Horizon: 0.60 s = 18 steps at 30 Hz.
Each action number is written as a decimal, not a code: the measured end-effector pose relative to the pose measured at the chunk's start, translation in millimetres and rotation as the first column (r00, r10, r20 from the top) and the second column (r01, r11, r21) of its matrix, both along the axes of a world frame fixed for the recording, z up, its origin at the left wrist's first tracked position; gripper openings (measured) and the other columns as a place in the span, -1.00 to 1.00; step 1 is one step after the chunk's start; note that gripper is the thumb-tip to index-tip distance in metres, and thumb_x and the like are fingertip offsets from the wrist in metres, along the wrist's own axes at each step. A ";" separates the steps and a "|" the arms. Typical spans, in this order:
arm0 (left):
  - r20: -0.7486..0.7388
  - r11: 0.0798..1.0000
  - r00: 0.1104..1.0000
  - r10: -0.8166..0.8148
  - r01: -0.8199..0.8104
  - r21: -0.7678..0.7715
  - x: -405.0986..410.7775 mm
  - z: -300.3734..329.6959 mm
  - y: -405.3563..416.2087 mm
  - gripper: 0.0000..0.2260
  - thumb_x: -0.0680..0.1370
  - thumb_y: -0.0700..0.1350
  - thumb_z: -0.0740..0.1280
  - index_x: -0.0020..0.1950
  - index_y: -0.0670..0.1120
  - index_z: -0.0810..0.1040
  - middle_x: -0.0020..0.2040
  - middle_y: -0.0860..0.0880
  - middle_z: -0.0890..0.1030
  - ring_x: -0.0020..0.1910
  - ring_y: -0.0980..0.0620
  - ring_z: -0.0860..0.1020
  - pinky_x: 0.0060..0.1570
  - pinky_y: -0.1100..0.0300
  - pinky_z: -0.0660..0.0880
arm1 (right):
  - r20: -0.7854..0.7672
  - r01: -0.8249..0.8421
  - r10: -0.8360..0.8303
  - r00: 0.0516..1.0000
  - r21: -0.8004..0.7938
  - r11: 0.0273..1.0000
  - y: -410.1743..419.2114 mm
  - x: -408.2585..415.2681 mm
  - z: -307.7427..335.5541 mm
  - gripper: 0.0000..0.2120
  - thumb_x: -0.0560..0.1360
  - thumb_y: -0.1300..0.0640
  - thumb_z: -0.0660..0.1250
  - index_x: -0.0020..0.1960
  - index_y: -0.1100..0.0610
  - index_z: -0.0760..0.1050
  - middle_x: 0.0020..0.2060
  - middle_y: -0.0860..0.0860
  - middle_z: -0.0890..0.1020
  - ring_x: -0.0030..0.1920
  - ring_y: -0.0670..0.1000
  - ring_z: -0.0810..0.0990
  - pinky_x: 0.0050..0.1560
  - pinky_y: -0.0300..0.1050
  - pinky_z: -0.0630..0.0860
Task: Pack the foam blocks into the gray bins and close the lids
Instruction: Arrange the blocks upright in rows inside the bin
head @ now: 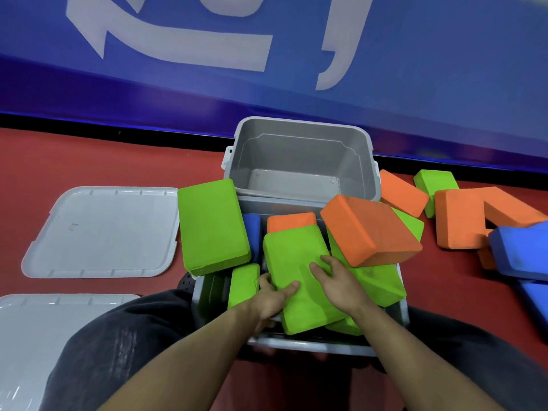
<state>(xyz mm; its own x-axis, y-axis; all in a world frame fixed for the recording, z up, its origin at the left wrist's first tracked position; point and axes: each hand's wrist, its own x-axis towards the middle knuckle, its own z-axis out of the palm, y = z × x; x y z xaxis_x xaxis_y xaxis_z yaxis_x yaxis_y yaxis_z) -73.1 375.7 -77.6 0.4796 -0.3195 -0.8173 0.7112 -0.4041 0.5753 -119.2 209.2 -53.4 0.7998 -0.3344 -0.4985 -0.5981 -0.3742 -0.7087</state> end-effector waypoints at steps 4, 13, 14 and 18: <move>0.100 0.993 0.990 0.101 -0.095 -0.070 10.2 4.2 -7.7 -0.16 0.31 0.30 0.52 0.43 0.21 0.11 0.27 -0.04 0.60 0.12 -0.09 0.65 0.20 -0.17 0.57 | 0.010 -0.019 0.019 1.000 -0.017 1.000 -1.6 4.8 0.4 -0.37 0.63 -0.25 0.19 0.55 0.10 0.30 0.53 0.04 0.36 0.51 0.03 0.34 0.50 -0.09 0.24; 0.299 0.970 0.941 0.159 -0.093 -0.224 33.0 55.8 -14.7 -0.61 0.60 0.17 0.34 0.37 0.07 0.44 0.26 0.07 0.62 0.15 0.13 0.62 0.19 0.21 0.52 | 0.220 0.014 -0.044 0.974 0.135 0.991 7.8 11.4 32.5 -0.35 0.60 -0.28 0.13 0.55 0.08 0.34 0.51 -0.09 0.38 0.49 -0.18 0.29 0.53 -0.21 0.14; 0.289 0.970 0.943 0.163 -0.100 -0.223 35.5 60.6 -15.4 -0.52 0.56 0.29 0.32 0.36 0.03 0.48 0.26 0.05 0.64 0.18 0.09 0.63 0.23 0.14 0.52 | 0.247 0.014 -0.059 0.967 0.182 0.983 8.7 10.4 38.8 -0.39 0.61 -0.25 0.12 0.55 0.06 0.33 0.48 -0.14 0.37 0.47 -0.23 0.28 0.48 -0.27 0.15; 0.279 0.971 0.948 0.151 -0.088 -0.223 42.5 79.7 -8.6 -0.45 0.55 0.41 0.16 0.25 0.06 0.62 0.09 0.04 0.72 0.07 0.01 0.69 0.19 -0.04 0.54 | 0.311 -0.004 -0.093 0.946 0.298 0.955 8.9 9.1 52.7 -0.38 0.50 -0.30 0.26 0.50 -0.08 0.41 0.38 -0.23 0.51 0.37 -0.23 0.47 0.30 -0.33 0.35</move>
